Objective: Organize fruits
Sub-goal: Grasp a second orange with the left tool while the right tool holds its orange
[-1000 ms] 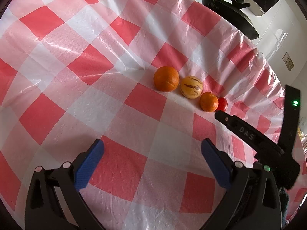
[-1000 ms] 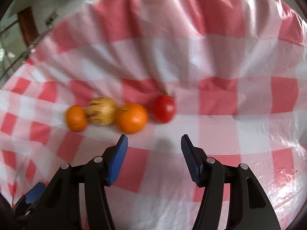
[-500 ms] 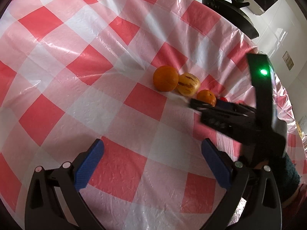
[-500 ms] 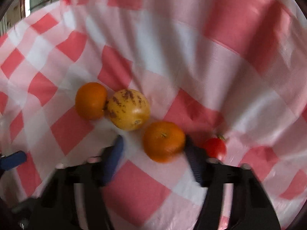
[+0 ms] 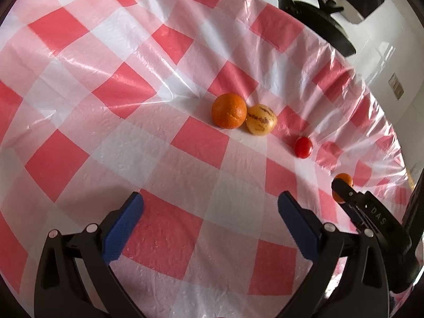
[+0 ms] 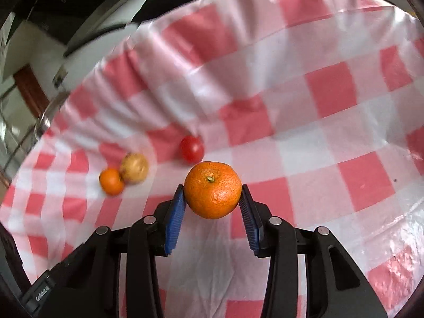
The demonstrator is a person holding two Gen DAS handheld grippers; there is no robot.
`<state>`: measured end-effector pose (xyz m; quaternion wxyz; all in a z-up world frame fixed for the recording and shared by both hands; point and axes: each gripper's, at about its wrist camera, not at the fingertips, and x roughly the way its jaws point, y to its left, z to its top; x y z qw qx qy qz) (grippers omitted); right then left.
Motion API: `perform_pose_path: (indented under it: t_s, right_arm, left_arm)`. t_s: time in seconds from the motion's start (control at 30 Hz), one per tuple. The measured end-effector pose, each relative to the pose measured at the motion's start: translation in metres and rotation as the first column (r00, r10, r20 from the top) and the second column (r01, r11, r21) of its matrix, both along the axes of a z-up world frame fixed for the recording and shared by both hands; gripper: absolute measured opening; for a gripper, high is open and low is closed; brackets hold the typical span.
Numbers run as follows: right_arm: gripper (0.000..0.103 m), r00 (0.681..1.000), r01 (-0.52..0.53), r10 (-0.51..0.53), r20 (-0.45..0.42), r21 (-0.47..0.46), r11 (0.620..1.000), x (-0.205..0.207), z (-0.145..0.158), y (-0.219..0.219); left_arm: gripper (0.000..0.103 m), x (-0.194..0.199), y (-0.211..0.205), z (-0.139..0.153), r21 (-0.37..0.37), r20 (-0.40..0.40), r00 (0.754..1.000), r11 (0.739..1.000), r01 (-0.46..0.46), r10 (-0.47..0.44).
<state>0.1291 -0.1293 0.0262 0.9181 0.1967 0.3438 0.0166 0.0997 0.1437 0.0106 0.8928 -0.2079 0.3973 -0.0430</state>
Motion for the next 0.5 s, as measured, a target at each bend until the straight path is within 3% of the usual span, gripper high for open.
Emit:
perform_pose_path:
  t_s: [0.17,0.27,0.37,0.43,0.47,0.5]
  right_arm:
    - [0.041,0.999,0.042,-0.045,0.021,0.113,0.993,-0.003,-0.012,-0.024]
    - [0.041,0.999,0.04,-0.044,0.028,0.123,0.992,0.001,-0.016,-0.012]
    - [0.041,0.998,0.044,-0.049,0.032,0.138,0.989,0.001,-0.018,-0.009]
    - [0.041,0.998,0.043,-0.048,0.033,0.139,0.989,0.001,-0.018,-0.009]
    - [0.041,0.998,0.04,-0.046,0.037,0.143,0.989,0.001,-0.018,-0.008]
    - [0.041,0.998,0.042,-0.048,0.037,0.145,0.989,0.0,-0.018,-0.009]
  left_arm:
    - [0.101,-0.001,-0.002,-0.001,0.011,0.003,1.0,1.0,0.008,-0.008]
    - [0.101,0.003,-0.006,0.001,0.045,-0.019,1.0,0.999,-0.006,0.007]
    - [0.101,0.025,-0.022,0.007,0.192,-0.037,0.999,0.981,0.01,-0.003]
    - [0.098,0.045,-0.034,0.012,0.314,-0.035,0.999,0.949,0.03,-0.019]
    - [0.093,0.064,-0.043,0.013,0.371,-0.05,0.997,0.926,0.07,-0.055]
    - [0.081,0.073,-0.047,0.014,0.39,-0.057,0.996,0.917,0.084,-0.068]
